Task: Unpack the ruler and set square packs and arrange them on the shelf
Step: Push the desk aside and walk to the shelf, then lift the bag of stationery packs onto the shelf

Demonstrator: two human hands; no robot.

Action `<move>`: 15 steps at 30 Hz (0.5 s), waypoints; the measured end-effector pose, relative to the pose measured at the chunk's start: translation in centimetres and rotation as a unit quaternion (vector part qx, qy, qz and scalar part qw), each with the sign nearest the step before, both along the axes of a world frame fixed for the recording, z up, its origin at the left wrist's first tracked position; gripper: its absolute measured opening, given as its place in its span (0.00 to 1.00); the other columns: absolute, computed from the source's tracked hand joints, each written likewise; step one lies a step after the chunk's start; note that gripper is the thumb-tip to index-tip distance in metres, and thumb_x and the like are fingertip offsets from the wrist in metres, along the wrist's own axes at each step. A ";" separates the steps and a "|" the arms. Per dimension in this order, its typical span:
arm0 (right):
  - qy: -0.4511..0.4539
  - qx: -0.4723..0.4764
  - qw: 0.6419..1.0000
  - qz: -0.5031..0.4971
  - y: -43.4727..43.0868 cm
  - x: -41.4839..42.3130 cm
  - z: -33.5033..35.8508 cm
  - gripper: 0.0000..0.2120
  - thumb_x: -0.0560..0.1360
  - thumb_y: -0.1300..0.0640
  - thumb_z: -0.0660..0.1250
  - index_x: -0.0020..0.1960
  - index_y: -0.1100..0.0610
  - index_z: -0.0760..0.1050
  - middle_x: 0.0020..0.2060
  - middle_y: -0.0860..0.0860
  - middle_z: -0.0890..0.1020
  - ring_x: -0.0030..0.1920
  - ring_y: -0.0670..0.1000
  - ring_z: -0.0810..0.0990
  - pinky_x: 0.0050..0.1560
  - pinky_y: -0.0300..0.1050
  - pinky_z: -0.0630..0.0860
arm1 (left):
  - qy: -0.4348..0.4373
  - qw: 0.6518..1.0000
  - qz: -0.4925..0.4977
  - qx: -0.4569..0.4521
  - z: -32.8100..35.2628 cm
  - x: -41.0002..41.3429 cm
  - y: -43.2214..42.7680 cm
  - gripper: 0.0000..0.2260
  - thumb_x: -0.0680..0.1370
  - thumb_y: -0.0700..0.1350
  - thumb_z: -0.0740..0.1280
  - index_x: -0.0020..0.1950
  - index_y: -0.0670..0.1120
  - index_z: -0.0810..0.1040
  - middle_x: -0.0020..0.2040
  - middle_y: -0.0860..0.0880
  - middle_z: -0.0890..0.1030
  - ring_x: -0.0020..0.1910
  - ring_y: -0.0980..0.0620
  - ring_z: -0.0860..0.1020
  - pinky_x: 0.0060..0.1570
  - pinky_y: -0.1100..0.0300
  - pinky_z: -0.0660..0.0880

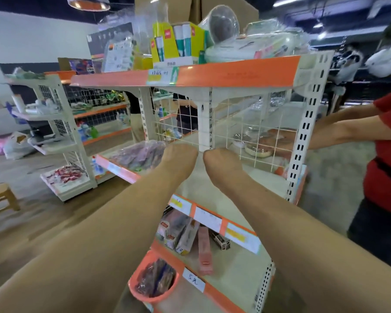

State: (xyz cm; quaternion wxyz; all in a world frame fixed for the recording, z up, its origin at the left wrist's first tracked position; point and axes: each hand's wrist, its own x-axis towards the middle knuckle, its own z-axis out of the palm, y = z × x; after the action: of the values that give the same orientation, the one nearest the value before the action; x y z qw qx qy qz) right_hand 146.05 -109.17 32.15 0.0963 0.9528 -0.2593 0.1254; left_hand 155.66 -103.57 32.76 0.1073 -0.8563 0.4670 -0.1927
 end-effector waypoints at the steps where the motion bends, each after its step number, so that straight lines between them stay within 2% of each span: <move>1: -0.002 -0.002 1.000 -0.008 -0.6 0.5 -0.1 0.15 0.76 0.70 0.58 0.60 0.63 0.74 0.57 0.59 0.79 0.59 0.60 0.77 0.55 0.49 0.72 | 0.005 1.000 -0.008 -0.002 0.0 0.5 -0.8 0.14 0.77 0.33 0.59 0.60 0.43 0.75 0.60 0.43 0.78 0.60 0.43 0.76 0.55 0.52 0.72; 7: 0.009 0.027 0.997 -0.072 -3.3 3.8 0.3 0.19 0.75 0.69 0.60 0.66 0.61 0.71 0.61 0.58 0.76 0.63 0.59 0.74 0.56 0.48 0.71 | 0.034 0.998 -0.053 -0.003 -0.4 3.7 -4.9 0.15 0.78 0.34 0.58 0.63 0.43 0.73 0.61 0.43 0.76 0.61 0.42 0.75 0.54 0.53 0.72; 11: 0.013 0.030 0.992 -0.120 -4.1 6.3 0.2 0.19 0.74 0.70 0.62 0.64 0.60 0.72 0.60 0.56 0.77 0.61 0.57 0.76 0.52 0.47 0.71 | 0.077 0.993 -0.093 -0.014 -0.5 6.2 -7.1 0.16 0.78 0.35 0.58 0.65 0.45 0.73 0.62 0.44 0.76 0.61 0.43 0.75 0.55 0.54 0.72; 13: 0.007 0.030 0.990 -0.138 -4.5 7.4 0.2 0.18 0.75 0.70 0.60 0.63 0.60 0.73 0.58 0.56 0.78 0.59 0.57 0.77 0.48 0.46 0.70 | 0.105 0.986 -0.129 -0.027 -0.9 7.6 -7.9 0.17 0.78 0.35 0.59 0.64 0.46 0.73 0.61 0.44 0.77 0.61 0.43 0.76 0.54 0.54 0.72; 15: -0.002 0.032 0.989 -0.147 -5.0 8.4 0.2 0.17 0.76 0.70 0.58 0.62 0.60 0.73 0.57 0.57 0.79 0.58 0.58 0.77 0.49 0.46 0.70 | 0.150 0.974 -0.163 -0.043 -1.1 9.0 -8.4 0.17 0.77 0.34 0.58 0.64 0.46 0.74 0.61 0.43 0.77 0.60 0.42 0.75 0.53 0.54 0.72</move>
State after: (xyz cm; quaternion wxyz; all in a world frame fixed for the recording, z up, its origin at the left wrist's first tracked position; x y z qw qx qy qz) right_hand 154.40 -114.14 32.37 0.0826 0.9064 -0.4010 0.1038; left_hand 164.65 -111.99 31.66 -0.0341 -0.7918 0.6021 -0.0966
